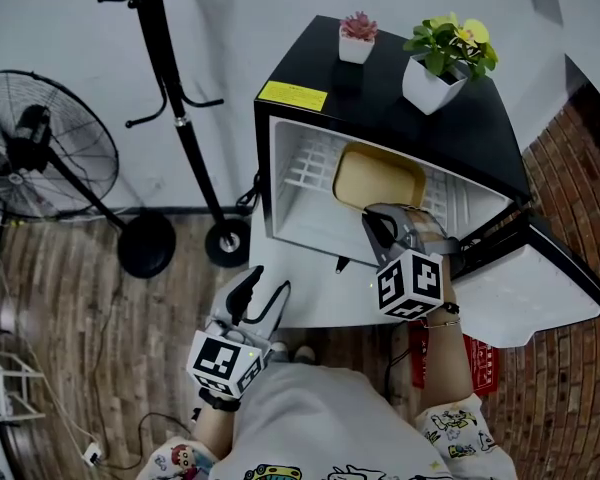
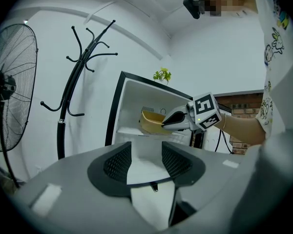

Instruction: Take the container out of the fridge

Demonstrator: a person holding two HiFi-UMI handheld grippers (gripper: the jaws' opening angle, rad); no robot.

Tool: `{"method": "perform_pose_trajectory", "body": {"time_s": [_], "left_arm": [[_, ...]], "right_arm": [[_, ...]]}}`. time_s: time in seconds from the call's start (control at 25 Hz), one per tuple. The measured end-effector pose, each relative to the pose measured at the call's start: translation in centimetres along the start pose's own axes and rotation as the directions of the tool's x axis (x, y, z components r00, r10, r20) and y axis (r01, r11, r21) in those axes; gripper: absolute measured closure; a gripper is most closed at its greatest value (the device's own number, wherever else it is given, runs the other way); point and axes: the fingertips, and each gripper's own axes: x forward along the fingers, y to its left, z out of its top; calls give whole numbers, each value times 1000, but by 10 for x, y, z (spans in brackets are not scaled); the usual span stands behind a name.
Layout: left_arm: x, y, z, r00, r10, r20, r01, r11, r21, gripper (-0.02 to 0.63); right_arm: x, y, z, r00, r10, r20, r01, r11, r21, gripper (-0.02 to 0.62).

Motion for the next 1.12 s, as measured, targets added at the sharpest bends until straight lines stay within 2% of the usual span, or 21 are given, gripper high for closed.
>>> {"method": "perform_pose_trajectory", "body": {"time_s": [0.68,1.12], "left_arm": [[-10,-10,-7,999,-28,-20,29,999,15,414],[2,-17,-16,996,-69,-53,70,997,13,414]], "right_arm": [[-40,35,1,1000,1,20,-3,990,144,577],[-56,66,-5,998,32,51,-45,956,289,577]]}}
